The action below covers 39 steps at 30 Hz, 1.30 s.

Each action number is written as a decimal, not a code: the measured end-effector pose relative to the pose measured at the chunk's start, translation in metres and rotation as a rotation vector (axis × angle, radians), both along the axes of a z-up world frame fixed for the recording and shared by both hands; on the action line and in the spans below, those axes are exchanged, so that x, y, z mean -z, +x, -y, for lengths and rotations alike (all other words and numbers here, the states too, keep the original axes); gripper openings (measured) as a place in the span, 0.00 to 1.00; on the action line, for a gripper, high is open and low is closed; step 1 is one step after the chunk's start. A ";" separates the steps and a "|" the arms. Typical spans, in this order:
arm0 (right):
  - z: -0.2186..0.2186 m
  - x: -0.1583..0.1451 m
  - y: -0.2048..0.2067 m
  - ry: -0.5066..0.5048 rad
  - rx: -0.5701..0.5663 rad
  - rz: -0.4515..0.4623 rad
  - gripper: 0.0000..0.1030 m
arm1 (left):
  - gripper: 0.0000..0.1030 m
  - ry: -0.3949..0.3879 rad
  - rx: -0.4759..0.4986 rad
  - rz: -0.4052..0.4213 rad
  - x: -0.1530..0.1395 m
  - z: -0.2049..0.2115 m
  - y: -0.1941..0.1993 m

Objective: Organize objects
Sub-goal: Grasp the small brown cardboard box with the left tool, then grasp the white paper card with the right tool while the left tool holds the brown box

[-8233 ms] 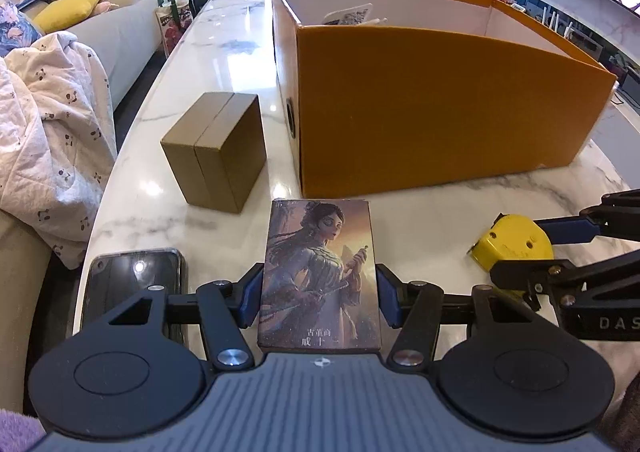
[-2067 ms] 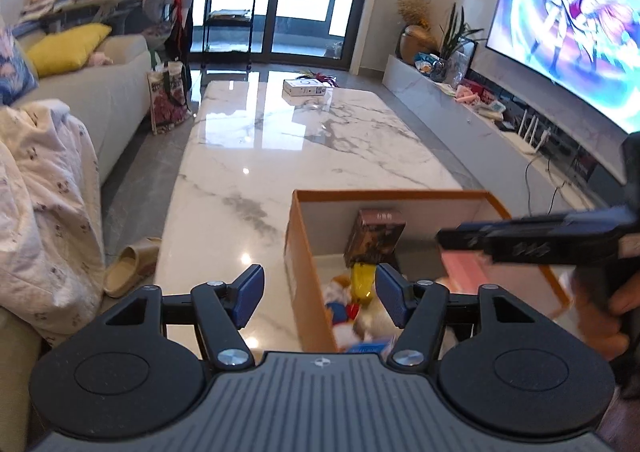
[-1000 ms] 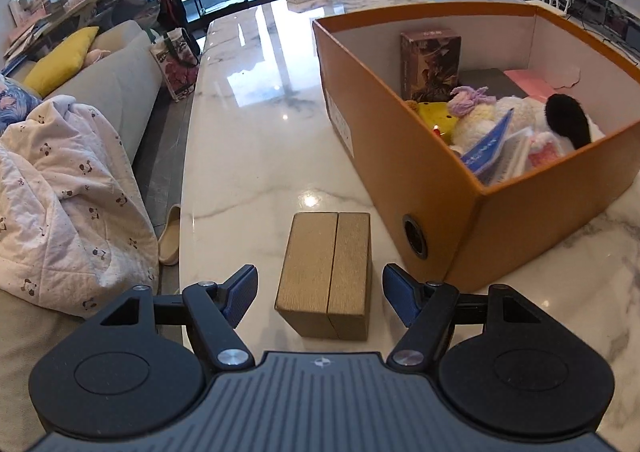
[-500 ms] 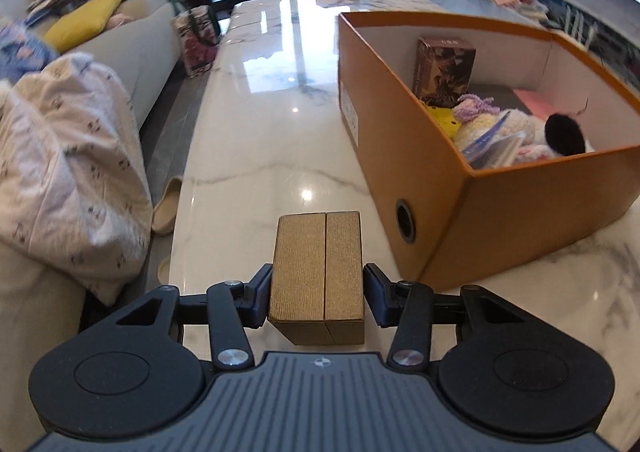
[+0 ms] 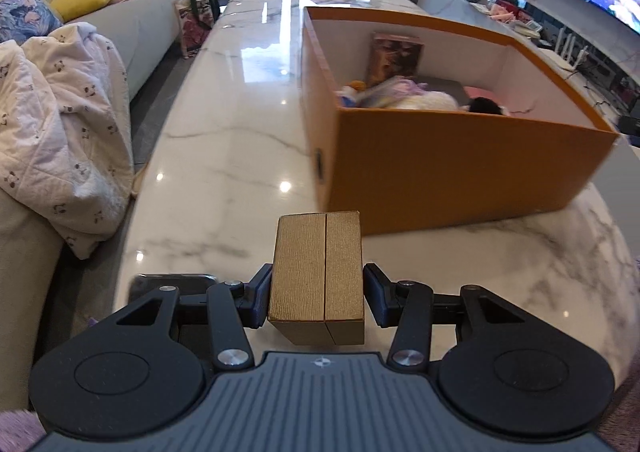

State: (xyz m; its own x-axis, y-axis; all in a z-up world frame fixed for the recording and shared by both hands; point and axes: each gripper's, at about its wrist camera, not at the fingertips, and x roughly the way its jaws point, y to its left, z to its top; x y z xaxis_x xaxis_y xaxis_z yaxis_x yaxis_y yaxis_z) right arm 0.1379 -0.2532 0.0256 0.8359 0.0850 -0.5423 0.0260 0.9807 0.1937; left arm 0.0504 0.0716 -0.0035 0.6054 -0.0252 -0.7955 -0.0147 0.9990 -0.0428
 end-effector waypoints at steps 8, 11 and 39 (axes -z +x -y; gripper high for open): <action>-0.006 0.010 0.014 -0.032 0.017 -0.038 0.24 | 0.53 -0.033 0.052 0.030 -0.009 0.029 -0.007; -0.009 0.011 0.013 -0.059 0.000 -0.038 0.23 | 0.53 -0.038 0.062 0.027 -0.008 0.036 -0.008; 0.020 -0.018 -0.050 -0.027 -0.054 0.024 0.06 | 0.53 -0.120 0.120 0.108 -0.048 0.064 -0.035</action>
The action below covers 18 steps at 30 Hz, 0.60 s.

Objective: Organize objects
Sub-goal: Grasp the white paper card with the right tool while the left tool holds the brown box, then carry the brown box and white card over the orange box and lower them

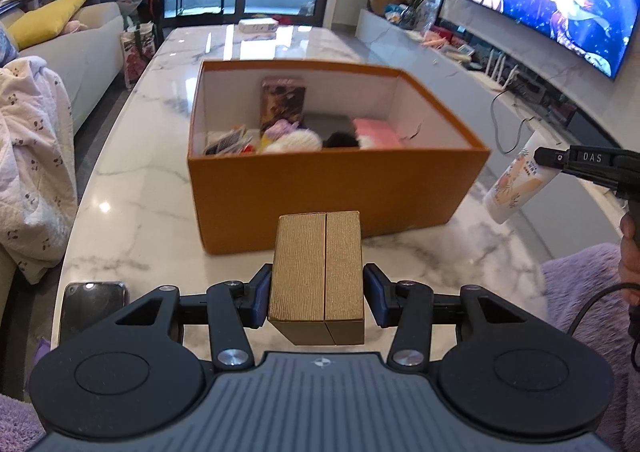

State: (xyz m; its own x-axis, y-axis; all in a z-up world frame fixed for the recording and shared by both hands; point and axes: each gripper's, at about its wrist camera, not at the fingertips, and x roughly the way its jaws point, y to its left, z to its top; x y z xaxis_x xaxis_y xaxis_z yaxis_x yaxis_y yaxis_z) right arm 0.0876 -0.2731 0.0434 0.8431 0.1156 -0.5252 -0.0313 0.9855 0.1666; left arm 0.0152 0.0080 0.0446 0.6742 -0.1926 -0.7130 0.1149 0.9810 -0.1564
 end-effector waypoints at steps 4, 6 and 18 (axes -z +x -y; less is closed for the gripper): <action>0.001 -0.021 -0.013 0.035 -0.044 0.046 0.06 | 0.53 -0.059 0.011 0.016 -0.018 -0.004 0.000; -0.001 -0.032 -0.017 0.035 -0.074 0.070 0.06 | 0.53 -0.068 0.014 0.024 -0.027 -0.007 0.003; -0.043 -0.073 0.015 0.139 -0.327 0.097 0.06 | 0.53 0.018 0.014 0.100 -0.075 -0.019 0.058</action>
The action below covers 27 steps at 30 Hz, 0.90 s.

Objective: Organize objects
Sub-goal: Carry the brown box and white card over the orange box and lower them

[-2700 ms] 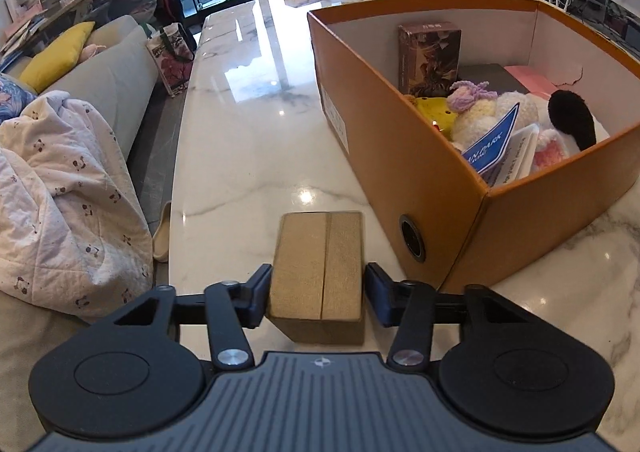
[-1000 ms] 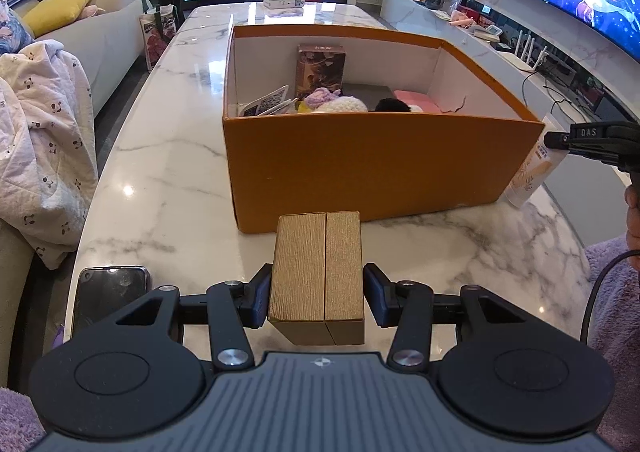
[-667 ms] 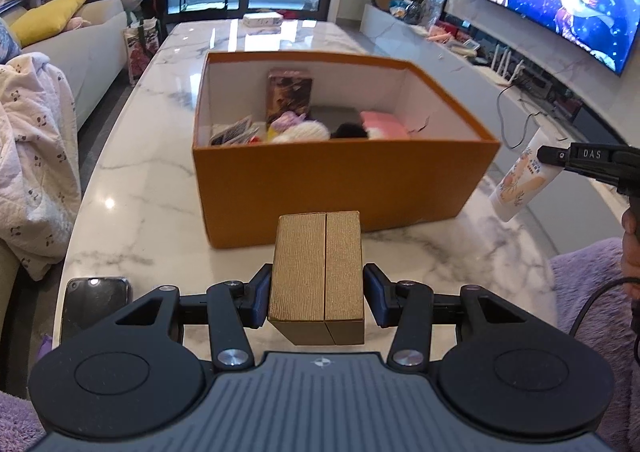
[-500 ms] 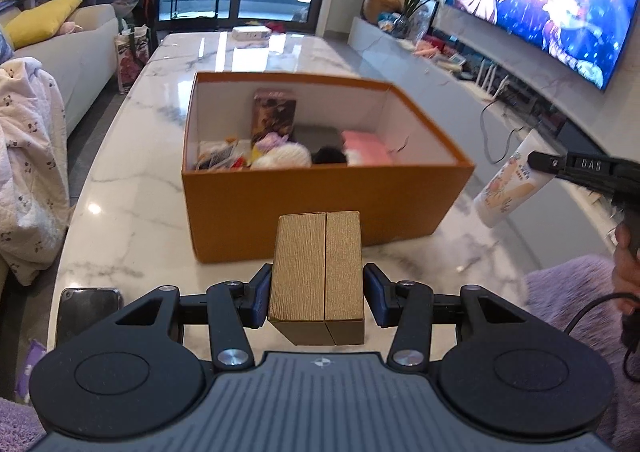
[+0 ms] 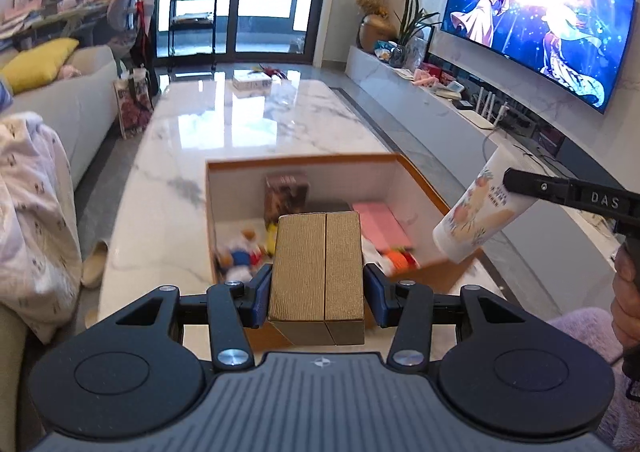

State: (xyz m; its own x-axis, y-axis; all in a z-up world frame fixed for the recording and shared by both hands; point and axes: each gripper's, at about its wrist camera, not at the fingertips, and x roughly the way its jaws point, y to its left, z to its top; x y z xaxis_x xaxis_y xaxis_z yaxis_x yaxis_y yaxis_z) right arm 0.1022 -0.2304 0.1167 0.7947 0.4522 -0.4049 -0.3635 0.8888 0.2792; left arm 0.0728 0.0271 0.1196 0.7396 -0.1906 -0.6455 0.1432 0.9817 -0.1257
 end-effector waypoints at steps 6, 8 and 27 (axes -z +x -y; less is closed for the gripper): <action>-0.039 0.000 0.046 0.008 -0.102 -0.027 0.06 | 0.53 0.037 -0.013 -0.015 0.003 -0.008 0.052; -0.055 0.004 0.065 -0.001 -0.130 -0.047 0.06 | 0.53 0.081 -0.018 -0.021 0.008 -0.009 0.071; -0.157 0.077 0.213 -0.010 -0.210 -0.234 0.06 | 0.53 0.360 0.036 -0.022 0.066 0.003 0.157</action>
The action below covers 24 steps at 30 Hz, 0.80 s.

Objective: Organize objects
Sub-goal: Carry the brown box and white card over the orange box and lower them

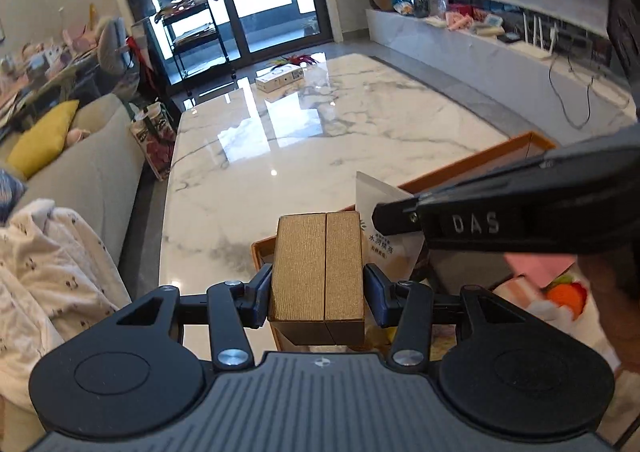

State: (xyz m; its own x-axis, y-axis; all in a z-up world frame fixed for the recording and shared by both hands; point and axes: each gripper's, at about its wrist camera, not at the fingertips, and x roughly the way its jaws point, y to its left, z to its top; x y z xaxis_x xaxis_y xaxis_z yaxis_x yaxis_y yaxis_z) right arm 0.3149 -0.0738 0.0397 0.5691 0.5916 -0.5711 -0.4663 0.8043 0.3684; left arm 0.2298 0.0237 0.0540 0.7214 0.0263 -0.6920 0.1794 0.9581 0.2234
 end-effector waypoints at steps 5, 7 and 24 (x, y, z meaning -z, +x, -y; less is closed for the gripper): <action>-0.001 0.011 0.008 0.023 -0.003 -0.035 0.06 | 0.53 0.115 0.019 -0.018 0.017 0.010 0.010; -0.004 0.017 0.011 0.019 -0.006 -0.050 0.06 | 0.52 0.128 0.025 -0.039 0.021 0.014 0.012; -0.006 0.032 0.006 -0.027 -0.010 -0.070 0.06 | 0.57 0.148 0.052 -0.072 0.035 0.011 0.017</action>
